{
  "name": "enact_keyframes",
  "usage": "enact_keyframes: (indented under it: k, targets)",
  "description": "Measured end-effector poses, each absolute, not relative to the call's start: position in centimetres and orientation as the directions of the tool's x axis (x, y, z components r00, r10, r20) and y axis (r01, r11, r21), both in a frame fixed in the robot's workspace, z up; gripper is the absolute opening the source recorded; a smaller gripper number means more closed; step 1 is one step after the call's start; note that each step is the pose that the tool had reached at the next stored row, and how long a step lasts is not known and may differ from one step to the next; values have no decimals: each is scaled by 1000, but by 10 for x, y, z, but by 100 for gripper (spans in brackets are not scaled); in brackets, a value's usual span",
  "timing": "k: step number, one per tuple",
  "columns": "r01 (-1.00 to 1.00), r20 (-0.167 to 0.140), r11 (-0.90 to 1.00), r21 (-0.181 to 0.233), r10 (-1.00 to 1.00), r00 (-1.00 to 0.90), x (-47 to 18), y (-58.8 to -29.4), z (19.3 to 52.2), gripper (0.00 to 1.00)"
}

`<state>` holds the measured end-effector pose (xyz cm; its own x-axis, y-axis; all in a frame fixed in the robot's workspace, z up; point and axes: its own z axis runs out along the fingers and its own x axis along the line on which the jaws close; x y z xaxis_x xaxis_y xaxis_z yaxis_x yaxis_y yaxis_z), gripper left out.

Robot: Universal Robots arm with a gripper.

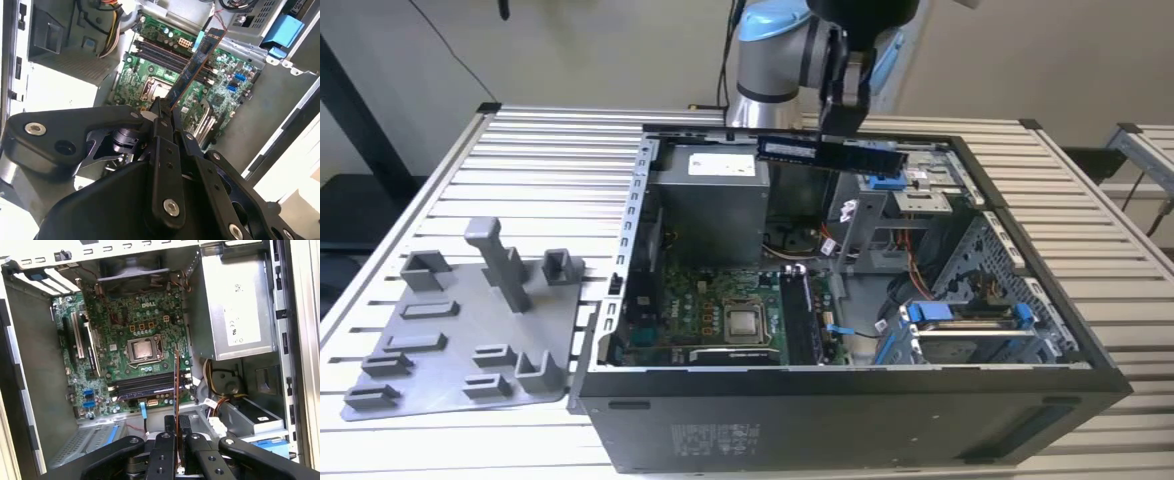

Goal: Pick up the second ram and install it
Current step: 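Insert the second ram into the second slot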

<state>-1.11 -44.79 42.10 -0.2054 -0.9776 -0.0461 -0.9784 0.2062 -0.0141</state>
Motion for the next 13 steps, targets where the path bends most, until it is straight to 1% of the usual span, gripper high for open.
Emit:
enact_keyframes:
  k: [13]
  targets:
    - [-953, -46, 304, -14, -952, -303, -11, -448, 421, 14]
